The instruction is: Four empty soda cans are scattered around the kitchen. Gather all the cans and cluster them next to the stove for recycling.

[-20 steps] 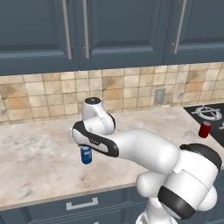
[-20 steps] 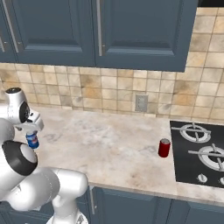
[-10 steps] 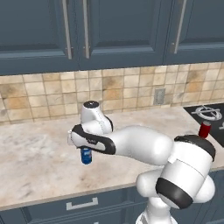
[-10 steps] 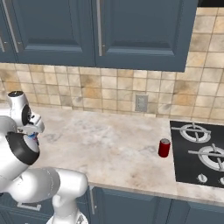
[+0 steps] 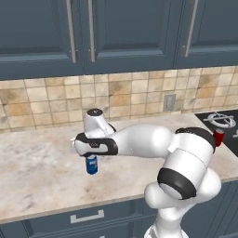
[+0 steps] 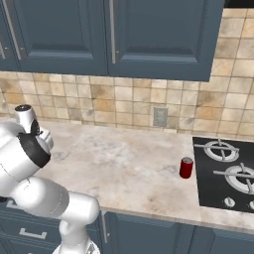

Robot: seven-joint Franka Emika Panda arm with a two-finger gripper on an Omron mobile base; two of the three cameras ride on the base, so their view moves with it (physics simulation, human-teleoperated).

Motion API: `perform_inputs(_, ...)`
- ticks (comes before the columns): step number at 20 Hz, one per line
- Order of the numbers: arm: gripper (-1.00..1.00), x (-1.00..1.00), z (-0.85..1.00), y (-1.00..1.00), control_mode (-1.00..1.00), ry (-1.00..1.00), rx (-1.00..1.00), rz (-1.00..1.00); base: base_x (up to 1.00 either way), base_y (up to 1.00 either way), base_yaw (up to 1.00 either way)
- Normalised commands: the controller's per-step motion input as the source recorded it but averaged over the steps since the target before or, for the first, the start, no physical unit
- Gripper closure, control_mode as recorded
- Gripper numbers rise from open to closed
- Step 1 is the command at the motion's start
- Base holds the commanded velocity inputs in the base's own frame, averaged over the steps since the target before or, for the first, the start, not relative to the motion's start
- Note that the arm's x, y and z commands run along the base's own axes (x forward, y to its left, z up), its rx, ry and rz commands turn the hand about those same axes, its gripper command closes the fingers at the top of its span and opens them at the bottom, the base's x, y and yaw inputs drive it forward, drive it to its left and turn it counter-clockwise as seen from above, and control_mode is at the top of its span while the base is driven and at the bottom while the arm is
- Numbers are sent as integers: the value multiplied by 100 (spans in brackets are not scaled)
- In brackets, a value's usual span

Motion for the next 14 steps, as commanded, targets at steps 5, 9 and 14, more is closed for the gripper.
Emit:
perform_inputs(5,-100,1,-8,19,-100,0,0,0,0,0,0)
perform_inputs(9,-100,0,12,0,-100,0,0,0,0,0,0)
perform_inputs(14,-100,0,9,-7,-100,0,0,0,0,0,0)
